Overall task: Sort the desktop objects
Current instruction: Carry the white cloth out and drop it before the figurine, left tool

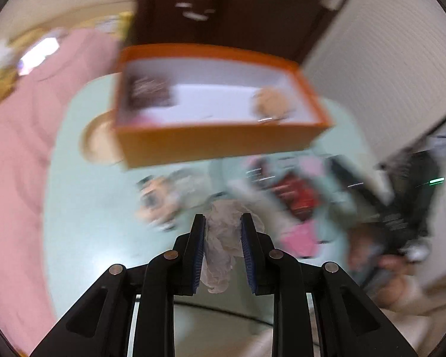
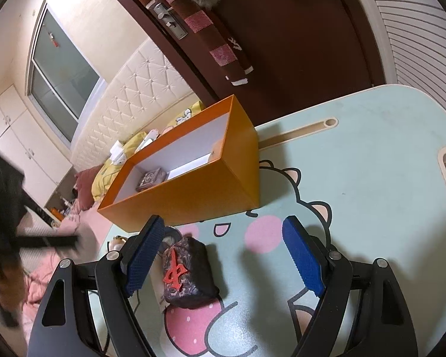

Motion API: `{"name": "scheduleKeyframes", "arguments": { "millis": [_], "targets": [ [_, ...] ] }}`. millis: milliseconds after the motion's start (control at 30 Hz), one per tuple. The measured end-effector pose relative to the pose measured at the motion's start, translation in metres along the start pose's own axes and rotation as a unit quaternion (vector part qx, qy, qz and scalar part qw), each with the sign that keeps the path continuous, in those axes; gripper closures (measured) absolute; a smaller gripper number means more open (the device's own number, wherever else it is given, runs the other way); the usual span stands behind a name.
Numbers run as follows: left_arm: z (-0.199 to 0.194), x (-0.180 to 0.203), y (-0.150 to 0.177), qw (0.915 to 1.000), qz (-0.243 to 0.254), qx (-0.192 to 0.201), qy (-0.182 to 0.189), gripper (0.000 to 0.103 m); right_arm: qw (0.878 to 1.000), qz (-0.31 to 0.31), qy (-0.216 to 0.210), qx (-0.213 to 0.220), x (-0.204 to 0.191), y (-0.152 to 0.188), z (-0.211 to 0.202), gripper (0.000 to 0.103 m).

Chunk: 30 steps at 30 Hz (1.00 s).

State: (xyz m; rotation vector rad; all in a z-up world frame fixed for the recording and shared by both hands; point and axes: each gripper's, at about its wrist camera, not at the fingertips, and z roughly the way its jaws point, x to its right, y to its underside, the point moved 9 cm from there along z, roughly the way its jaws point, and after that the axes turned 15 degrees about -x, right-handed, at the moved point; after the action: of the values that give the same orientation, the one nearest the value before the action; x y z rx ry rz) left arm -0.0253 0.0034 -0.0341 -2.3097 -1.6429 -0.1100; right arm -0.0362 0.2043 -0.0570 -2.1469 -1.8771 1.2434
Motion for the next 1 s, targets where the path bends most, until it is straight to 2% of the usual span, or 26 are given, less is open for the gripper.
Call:
{"name": "scheduleKeyframes", "arguments": {
  "millis": [267, 467, 500, 533, 600, 667, 767, 867, 1000],
  "targets": [
    [0.005, -0.027, 0.016, 0.9962, -0.047, 0.061, -0.04, 0.081, 1.0, -0.004, 0.003, 0.0, -0.001, 0.002, 0.0, 0.021],
    [0.027, -0.028, 0.024, 0.9958, -0.042, 0.045, -0.068, 0.08, 1.0, -0.006, 0.005, 0.001, -0.001, 0.002, 0.0, 0.021],
    [0.026, -0.028, 0.023, 0.9949, -0.041, 0.054, -0.074, 0.073, 1.0, -0.006, 0.004, 0.0, -0.001, 0.001, 0.001, 0.021],
    [0.025, -0.028, 0.023, 0.9939, -0.039, 0.063, -0.081, 0.057, 1.0, -0.007, 0.004, 0.0, -0.001, 0.002, 0.001, 0.021],
    [0.021, -0.024, 0.022, 0.9914, -0.029, 0.089, -0.092, 0.032, 1.0, -0.007, 0.004, 0.001, -0.002, 0.002, 0.0, 0.021],
    [0.016, -0.019, 0.021, 0.9874, -0.015, 0.119, -0.103, 0.028, 1.0, -0.009, 0.005, 0.001, -0.002, 0.002, 0.0, 0.021],
    [0.011, -0.017, 0.021, 0.9782, 0.0, 0.156, -0.136, 0.012, 1.0, -0.008, 0.005, 0.002, -0.001, 0.001, 0.0, 0.021],
    [0.006, -0.015, 0.022, 0.9672, 0.013, 0.191, -0.167, 0.009, 1.0, -0.008, 0.005, 0.002, -0.001, 0.002, 0.0, 0.021],
    [0.014, -0.022, 0.026, 0.9698, 0.002, 0.187, -0.157, 0.007, 1.0, -0.012, 0.012, 0.0, -0.003, 0.002, 0.001, 0.021]
  ]
}}
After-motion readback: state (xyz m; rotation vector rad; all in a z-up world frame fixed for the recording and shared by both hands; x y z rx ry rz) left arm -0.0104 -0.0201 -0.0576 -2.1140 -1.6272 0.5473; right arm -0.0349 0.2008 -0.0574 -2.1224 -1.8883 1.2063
